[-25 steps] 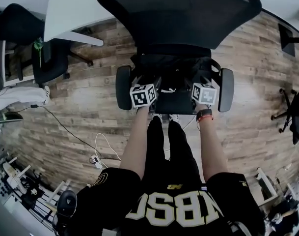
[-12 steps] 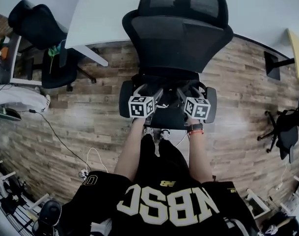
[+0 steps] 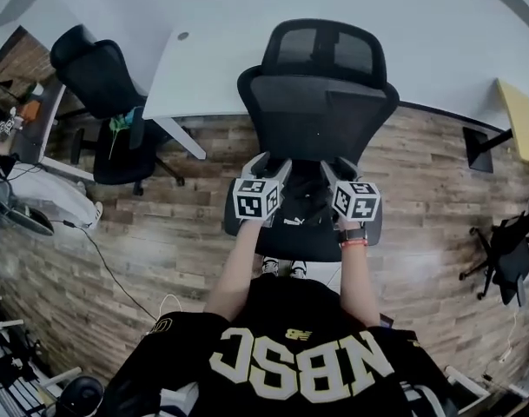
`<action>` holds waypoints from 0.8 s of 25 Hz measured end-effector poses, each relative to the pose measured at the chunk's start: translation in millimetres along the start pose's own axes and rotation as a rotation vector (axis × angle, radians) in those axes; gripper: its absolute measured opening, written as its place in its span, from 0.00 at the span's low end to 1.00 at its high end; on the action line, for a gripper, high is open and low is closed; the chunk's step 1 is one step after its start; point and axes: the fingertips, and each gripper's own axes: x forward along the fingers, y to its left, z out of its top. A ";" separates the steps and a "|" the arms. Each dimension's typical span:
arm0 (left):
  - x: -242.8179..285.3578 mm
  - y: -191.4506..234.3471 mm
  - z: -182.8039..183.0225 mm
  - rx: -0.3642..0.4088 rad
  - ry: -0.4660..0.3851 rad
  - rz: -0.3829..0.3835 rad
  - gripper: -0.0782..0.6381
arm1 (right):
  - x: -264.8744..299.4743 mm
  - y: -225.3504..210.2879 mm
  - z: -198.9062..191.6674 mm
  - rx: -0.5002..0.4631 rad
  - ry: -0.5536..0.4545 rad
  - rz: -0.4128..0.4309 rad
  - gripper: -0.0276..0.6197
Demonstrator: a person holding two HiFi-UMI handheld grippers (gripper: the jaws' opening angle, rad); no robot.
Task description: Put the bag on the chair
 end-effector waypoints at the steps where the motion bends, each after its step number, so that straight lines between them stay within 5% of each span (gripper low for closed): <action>1: -1.1 -2.6 10.7 0.015 -0.017 -0.001 0.47 | -1.2 1.4 10.0 -0.023 -0.018 0.002 0.32; 11: -14.5 -10.2 114.8 0.125 -0.244 0.019 0.25 | -20.5 21.6 116.2 -0.205 -0.238 -0.020 0.19; 20: -32.2 -17.7 160.2 0.197 -0.370 0.040 0.13 | -35.9 29.3 154.3 -0.209 -0.344 -0.003 0.06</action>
